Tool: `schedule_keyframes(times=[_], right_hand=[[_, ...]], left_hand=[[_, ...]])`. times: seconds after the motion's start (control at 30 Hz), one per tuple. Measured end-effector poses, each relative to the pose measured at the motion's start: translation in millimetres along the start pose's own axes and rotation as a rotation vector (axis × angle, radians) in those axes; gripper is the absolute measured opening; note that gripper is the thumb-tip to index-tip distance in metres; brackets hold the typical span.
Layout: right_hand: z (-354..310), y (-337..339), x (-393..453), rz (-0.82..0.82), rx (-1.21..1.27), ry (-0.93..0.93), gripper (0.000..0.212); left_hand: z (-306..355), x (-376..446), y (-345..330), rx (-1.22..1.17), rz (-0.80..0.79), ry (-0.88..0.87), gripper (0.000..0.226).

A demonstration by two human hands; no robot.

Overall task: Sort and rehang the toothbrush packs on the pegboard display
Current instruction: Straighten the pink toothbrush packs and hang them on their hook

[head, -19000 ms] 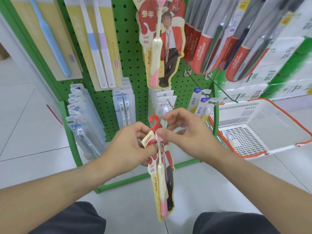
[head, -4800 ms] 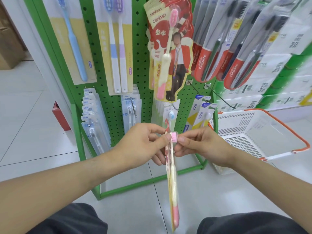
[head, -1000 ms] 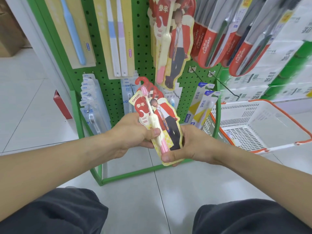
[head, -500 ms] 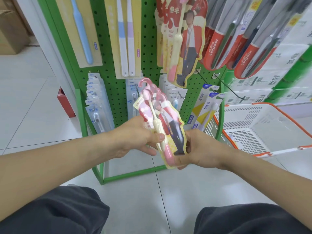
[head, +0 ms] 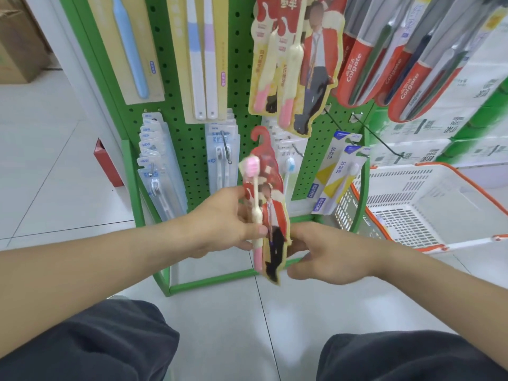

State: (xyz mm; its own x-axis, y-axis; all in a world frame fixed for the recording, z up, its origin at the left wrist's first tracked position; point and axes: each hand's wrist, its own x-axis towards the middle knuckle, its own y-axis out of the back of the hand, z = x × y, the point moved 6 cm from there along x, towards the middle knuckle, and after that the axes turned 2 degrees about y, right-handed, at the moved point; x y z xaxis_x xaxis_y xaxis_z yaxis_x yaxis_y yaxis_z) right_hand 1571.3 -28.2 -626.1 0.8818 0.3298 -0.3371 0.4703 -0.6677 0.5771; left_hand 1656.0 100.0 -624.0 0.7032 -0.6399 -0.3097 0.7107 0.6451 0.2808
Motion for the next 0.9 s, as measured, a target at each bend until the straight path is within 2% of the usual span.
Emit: schedule_keyframes(times=[0.07, 0.13, 0.27, 0.43, 0.53, 0.63, 0.7, 0.77, 0.83, 0.9], right_hand=[[-0.4, 8.0, 1.2, 0.062, 0.037, 0.008, 0.04], [3.3, 17.8, 3.2, 0.181, 0.175, 0.017, 0.032], [3.5, 22.4, 0.2, 0.24, 0.387, 0.038, 0.056], [5.1, 15.0, -1.8, 0.221, 0.493, -0.021, 0.055], [10.9, 17.7, 0.1, 0.326, 0.598, -0.092, 0.065], [14.9, 18.0, 0.3, 0.339, 0.615, -0.139, 0.073], [16.0, 16.7, 0.2, 0.309, 0.575, -0.156, 0.064], [17.1, 14.9, 0.6, 0.276, 0.555, -0.152, 0.048], [17.7, 14.4, 1.0, 0.253, 0.547, -0.136, 0.036], [16.9, 16.6, 1.5, 0.263, 0.511, -0.131, 0.029]], left_hand=[[1.6, -0.3, -4.1, 0.18, -0.071, -0.029, 0.043], [1.5, -2.0, -11.3, 0.267, -0.172, -0.032, 0.049], [2.5, -9.4, -21.1, 0.171, -0.318, -0.017, 0.051], [3.2, -7.9, -19.7, -0.099, -0.231, -0.008, 0.03], [10.0, -8.6, -17.4, -0.102, -0.178, -0.051, 0.024], [15.2, -9.1, -12.8, -0.07, -0.115, -0.071, 0.024], [18.1, -9.9, -9.1, -0.101, -0.057, -0.079, 0.027], [18.9, -10.6, -6.8, -0.187, -0.041, -0.047, 0.042], [18.0, -11.6, -5.6, -0.174, -0.054, -0.035, 0.054], [15.0, -10.5, -1.7, -0.076, -0.019, -0.072, 0.041]])
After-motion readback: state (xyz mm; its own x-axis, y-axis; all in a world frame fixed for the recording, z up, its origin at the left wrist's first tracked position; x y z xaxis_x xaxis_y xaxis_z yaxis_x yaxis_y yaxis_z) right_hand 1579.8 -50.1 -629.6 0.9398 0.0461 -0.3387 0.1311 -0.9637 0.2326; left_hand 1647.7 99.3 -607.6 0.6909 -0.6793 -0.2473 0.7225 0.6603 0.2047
